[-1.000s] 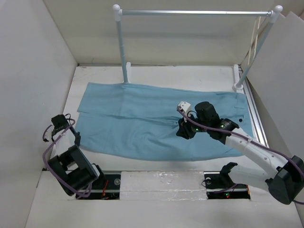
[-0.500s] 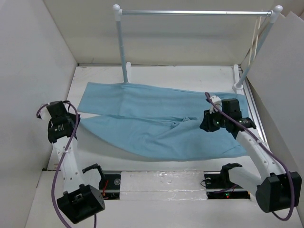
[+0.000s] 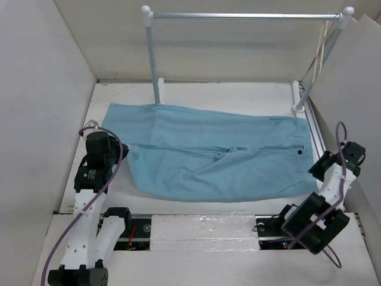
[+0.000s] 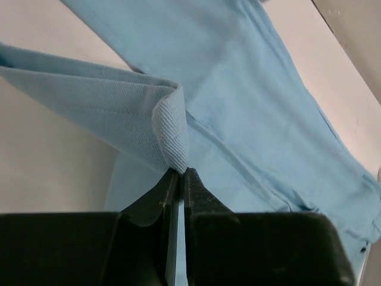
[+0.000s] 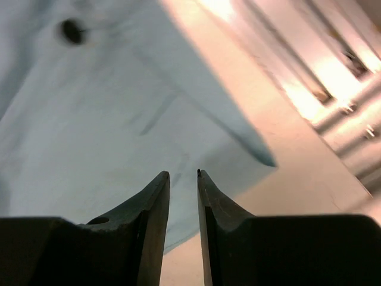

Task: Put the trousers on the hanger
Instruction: Flatten out the trousers at the center of the board, then fold the trousers at the center of the board.

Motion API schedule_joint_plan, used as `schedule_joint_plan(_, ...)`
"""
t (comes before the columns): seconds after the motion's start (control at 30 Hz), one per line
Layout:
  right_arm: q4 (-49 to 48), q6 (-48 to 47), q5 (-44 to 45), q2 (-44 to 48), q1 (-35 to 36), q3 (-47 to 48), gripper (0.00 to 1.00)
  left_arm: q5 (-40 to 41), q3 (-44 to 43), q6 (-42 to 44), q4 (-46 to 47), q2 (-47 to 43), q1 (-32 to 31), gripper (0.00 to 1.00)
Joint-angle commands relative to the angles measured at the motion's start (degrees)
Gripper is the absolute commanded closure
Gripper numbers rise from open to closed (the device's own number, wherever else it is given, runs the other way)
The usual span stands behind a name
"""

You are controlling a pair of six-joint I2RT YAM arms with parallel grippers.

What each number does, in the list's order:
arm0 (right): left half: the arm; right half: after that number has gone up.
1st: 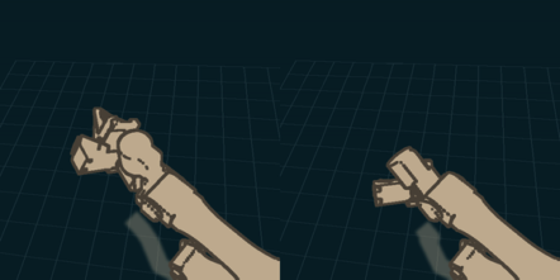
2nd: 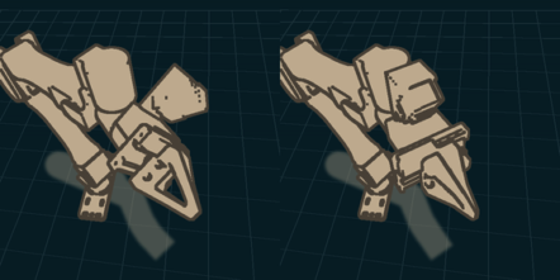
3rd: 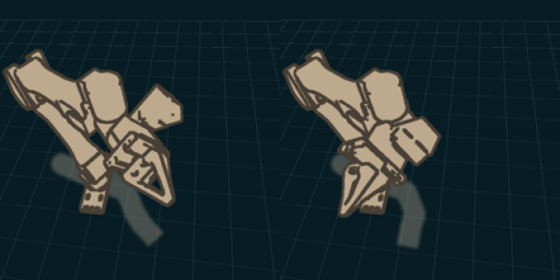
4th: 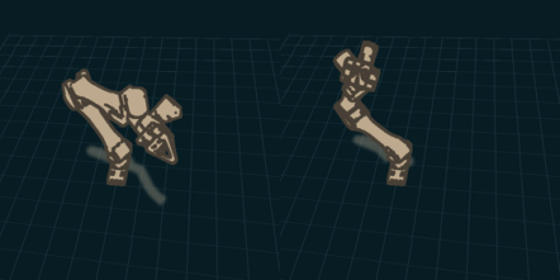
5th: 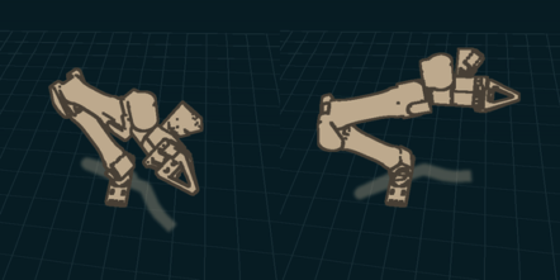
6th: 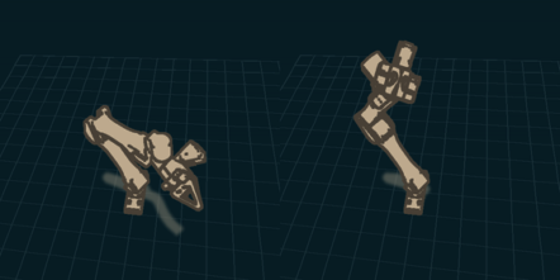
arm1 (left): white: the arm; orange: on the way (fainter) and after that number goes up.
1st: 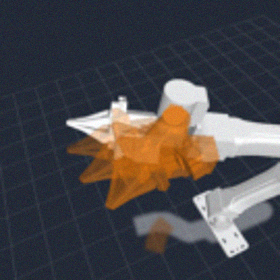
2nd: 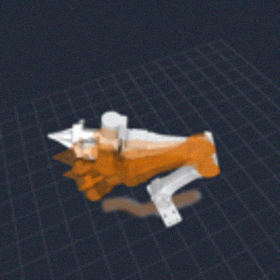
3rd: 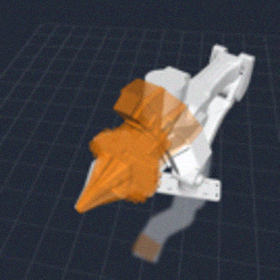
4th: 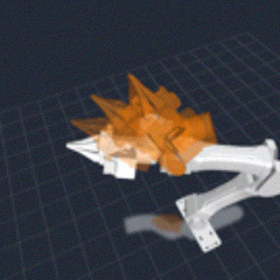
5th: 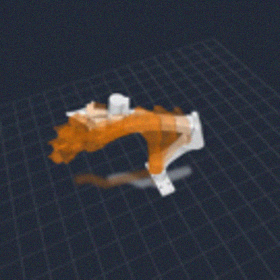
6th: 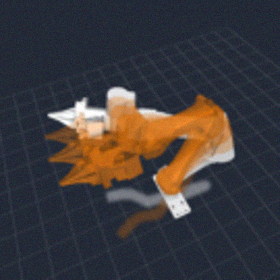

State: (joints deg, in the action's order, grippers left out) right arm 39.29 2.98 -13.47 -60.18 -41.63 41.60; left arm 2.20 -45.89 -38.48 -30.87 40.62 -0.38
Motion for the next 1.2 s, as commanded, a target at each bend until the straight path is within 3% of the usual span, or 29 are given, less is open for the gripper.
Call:
schedule_joint_plan(0.0,2.2,1.3,5.6,-3.8,-11.8,-0.3,0.69,-1.0,1.2,1.7,3.0,-1.7,-1.9,1.00)
schedule_joint_plan(0.1,3.4,3.8,8.2,-7.4,-15.0,-0.1,0.64,-1.8,1.6,1.8,4.2,-1.8,-3.1,1.00)
schedule_joint_plan(0.13,4.0,4.9,10.9,-7.2,-15.0,0.2,0.61,-1.7,1.6,1.7,4.0,-1.7,-4.4,1.00)
schedule_joint_plan(0.17,4.0,6.5,11.7,-6.2,-15.0,0.1,0.47,-1.1,1.4,1.7,3.6,-1.5,-5.0,1.00)
schedule_joint_plan(0.27,3.9,7.0,13.1,-6.3,-15.0,-0.5,0.40,1.7,0.6,2.0,2.6,-1.2,-6.7,1.00)
schedule_joint_plan(0.43,3.2,9.8,15.7,-8.1,-12.6,-0.8,0.41,5.0,-0.6,2.6,1.4,0.4,-7.4,1.00)
schedule_joint_plan(0.47,2.5,11.3,15.5,-8.3,-12.0,-1.3,0.46,5.1,-0.5,2.5,1.6,1.2,-7.4,1.00)
schedule_joint_plan(0.6,1.5,13.2,16.5,-9.7,-9.1,-1.5,0.54,7.5,0.0,2.7,2.5,1.7,-7.4,1.00)
schedule_joint_plan(0.8,-1.4,15.5,16.0,-15.1,-4.7,-2.5,0.59,14.8,-0.2,3.6,2.8,2.7,-6.7,1.00)
schedule_joint_plan(0.87,-2.4,15.7,16.6,-15.9,-4.2,-2.1,0.69,17.6,0.1,3.7,3.3,3.1,-6.7,1.00)
schedule_joint_plan(0.97,-3.0,14.7,17.4,-17.6,-4.2,-1.1,0.75,20.6,-1.0,4.1,3.2,3.1,-5.1,1.00)
schedule_joint_plan(1.03,-3.2,12.9,17.9,-19.6,-4.2,-0.3,0.98,23.7,-1.7,4.1,3.6,3.8,-4.5,1.00)
schedule_joint_plan(1.17,-1.7,10.3,18.8,-19.1,-3.6,2.9,1.00,27.2,-1.5,3.5,5.4,6.2,-2.2,1.00)
